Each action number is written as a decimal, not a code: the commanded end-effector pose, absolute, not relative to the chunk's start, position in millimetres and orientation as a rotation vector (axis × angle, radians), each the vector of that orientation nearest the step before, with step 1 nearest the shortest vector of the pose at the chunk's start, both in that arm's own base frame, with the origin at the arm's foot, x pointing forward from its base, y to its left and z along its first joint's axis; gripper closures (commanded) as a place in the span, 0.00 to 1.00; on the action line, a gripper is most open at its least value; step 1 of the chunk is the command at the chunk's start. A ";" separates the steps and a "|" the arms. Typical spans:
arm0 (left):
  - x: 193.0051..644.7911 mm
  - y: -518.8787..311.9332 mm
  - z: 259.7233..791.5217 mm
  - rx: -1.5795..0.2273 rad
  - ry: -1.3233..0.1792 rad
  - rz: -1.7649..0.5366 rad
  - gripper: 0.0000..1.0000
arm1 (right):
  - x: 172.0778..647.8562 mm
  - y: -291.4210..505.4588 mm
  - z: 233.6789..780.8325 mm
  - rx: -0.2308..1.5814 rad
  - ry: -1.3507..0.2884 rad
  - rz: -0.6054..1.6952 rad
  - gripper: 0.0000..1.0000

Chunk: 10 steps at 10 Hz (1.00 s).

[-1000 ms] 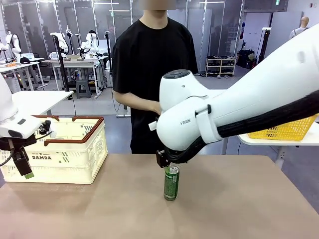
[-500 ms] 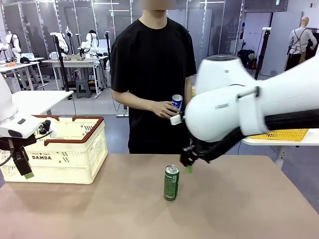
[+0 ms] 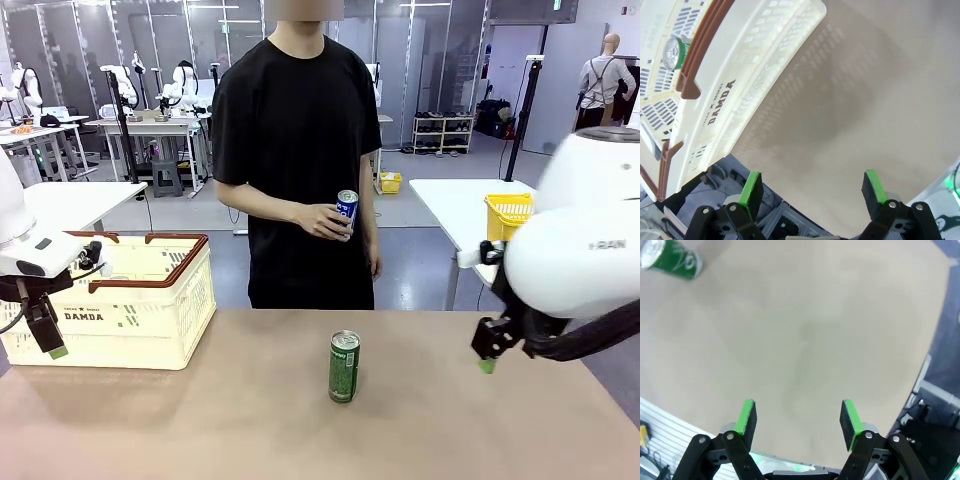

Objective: Place the drinks into the Shopping basket.
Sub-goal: Pick up one drink and place it into the Shopping basket.

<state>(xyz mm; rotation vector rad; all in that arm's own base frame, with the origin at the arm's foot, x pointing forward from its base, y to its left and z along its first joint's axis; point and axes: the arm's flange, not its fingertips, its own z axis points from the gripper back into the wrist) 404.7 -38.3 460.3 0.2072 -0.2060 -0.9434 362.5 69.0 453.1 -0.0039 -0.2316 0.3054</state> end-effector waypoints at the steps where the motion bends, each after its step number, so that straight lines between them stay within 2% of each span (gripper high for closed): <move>1: 404.4 -39.7 461.2 0.210 -0.208 -0.929 0.00 | 350.2 39.8 440.4 0.033 -0.230 0.265 0.16; 5: 404.4 -39.7 461.2 0.210 -0.208 -0.929 0.00 | 352.1 9.0 429.7 0.079 -0.222 0.198 0.16; 6: 404.4 -39.7 461.2 0.210 -0.208 -0.929 0.00 | 368.8 15.4 450.4 0.042 -0.213 0.192 0.16; 10: 404.7 -38.3 460.2 0.207 -0.206 -0.944 0.00 | 368.8 15.4 450.4 0.042 -0.213 0.192 0.16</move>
